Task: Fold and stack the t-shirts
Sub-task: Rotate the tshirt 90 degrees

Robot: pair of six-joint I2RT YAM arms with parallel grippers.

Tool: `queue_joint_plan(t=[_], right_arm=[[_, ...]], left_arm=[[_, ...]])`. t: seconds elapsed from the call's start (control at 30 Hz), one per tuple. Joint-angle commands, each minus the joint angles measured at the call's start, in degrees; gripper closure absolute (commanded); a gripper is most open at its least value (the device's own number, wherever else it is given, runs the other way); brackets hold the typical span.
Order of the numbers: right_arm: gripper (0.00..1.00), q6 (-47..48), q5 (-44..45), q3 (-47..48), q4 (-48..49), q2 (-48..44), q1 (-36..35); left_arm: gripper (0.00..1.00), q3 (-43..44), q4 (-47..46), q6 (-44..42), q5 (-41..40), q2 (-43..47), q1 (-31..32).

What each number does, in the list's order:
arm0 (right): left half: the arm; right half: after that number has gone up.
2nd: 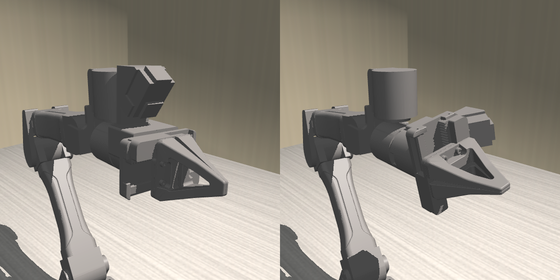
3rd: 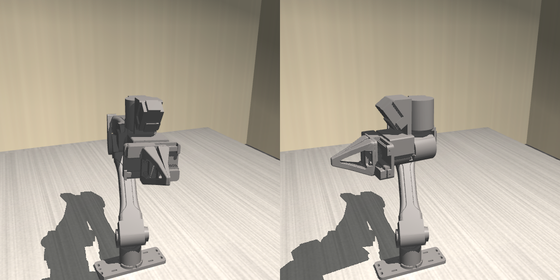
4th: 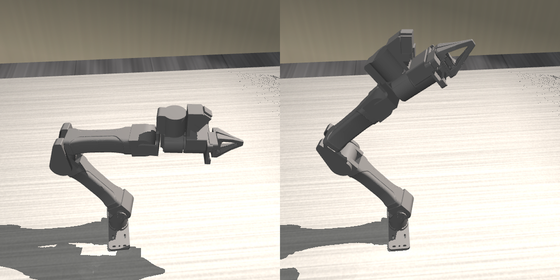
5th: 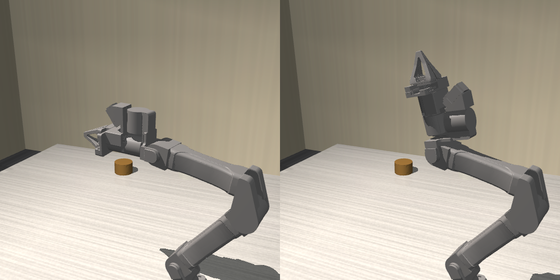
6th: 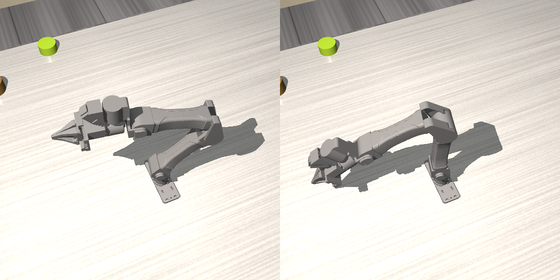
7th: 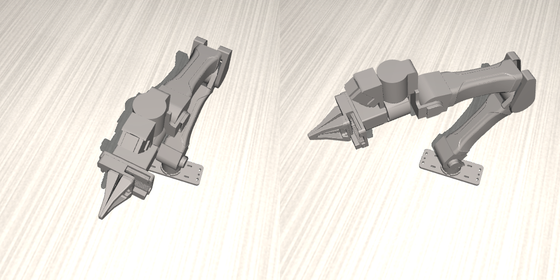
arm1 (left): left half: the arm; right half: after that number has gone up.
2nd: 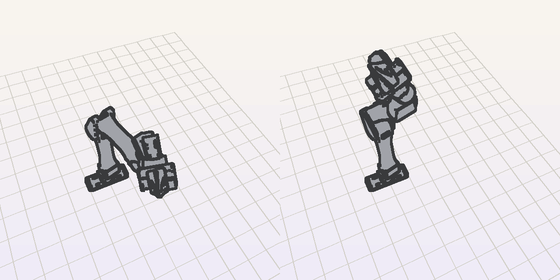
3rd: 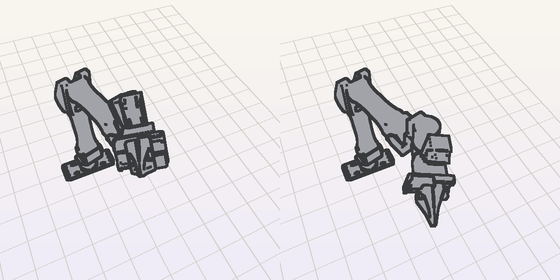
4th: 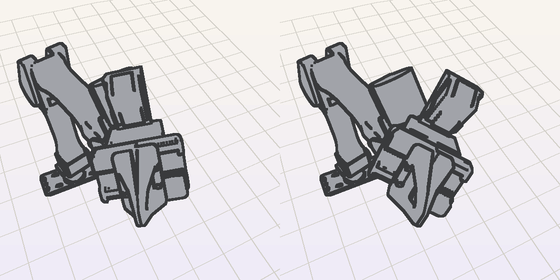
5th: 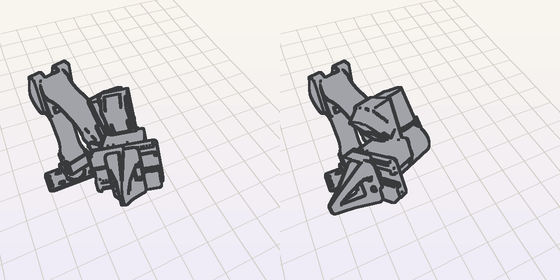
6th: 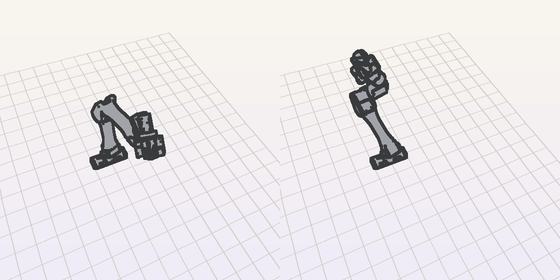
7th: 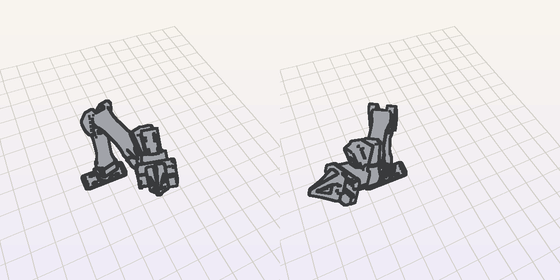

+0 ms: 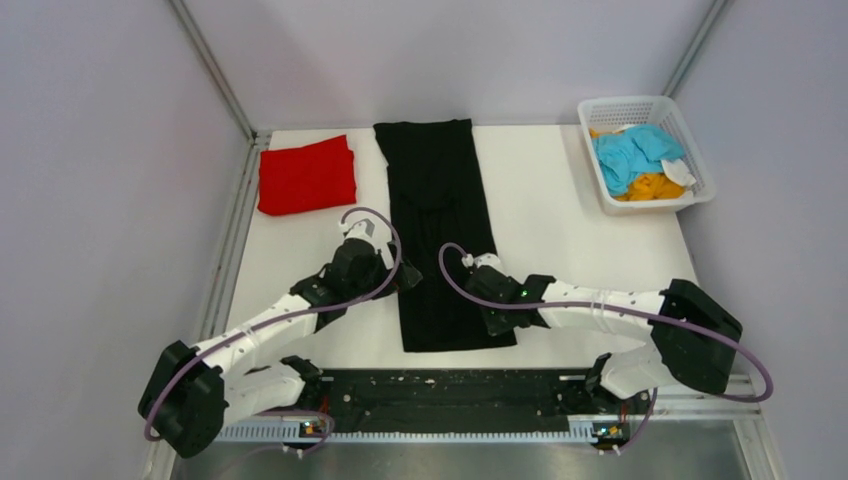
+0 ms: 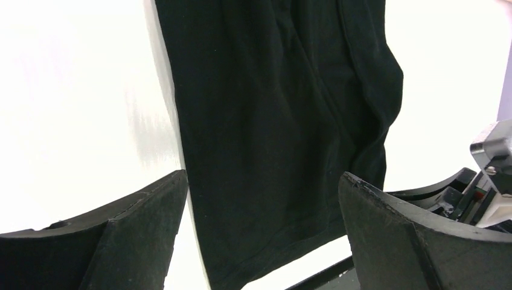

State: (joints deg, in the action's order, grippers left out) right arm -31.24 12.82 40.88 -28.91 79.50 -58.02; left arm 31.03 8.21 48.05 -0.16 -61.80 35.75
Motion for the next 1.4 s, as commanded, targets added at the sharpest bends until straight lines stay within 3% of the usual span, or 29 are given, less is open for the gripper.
queue_joint_plan(t=[0.0, 0.13, 0.5, 0.67, 0.8, 1.13, 1.23, 1.37], right_arm=[[0.93, -0.38, -0.41, 2.35, -1.53, -4.71, -0.96], [1.00, -0.24, -1.66, 2.39, -3.24, -9.46, -1.06], [1.00, -1.34, -11.81, 0.51, 2.82, -16.77, -1.79], [1.00, -1.45, -14.48, -1.23, 6.02, -16.40, -3.19], [1.00, -4.50, -11.49, -3.10, 8.91, -14.94, -3.60], [1.00, -8.95, -9.11, -5.50, 24.52, -6.57, -4.98], [0.91, -9.06, -7.57, -4.05, 23.10, -3.17, -5.72], [0.59, -8.69, -6.01, -2.43, 20.86, -0.80, -6.97]], left_arm=[[0.01, -1.64, -0.06, -0.13, -2.44, 2.16, 0.22], [0.01, -1.93, 0.59, 0.03, -1.78, 1.90, 0.29], [0.01, -3.57, -2.36, -2.28, 9.21, 2.32, 5.09], [0.01, -3.94, -1.59, -1.49, 7.90, 2.42, 7.10], [0.01, -3.71, -0.91, -1.20, 6.85, 1.65, 7.36], [0.01, -3.77, 4.11, 0.16, 5.26, 3.86, 7.58], [0.01, -3.74, 7.80, 0.39, 4.43, 6.14, 7.66], [0.01, -3.75, 12.59, 0.55, 3.90, 8.47, 7.67]])
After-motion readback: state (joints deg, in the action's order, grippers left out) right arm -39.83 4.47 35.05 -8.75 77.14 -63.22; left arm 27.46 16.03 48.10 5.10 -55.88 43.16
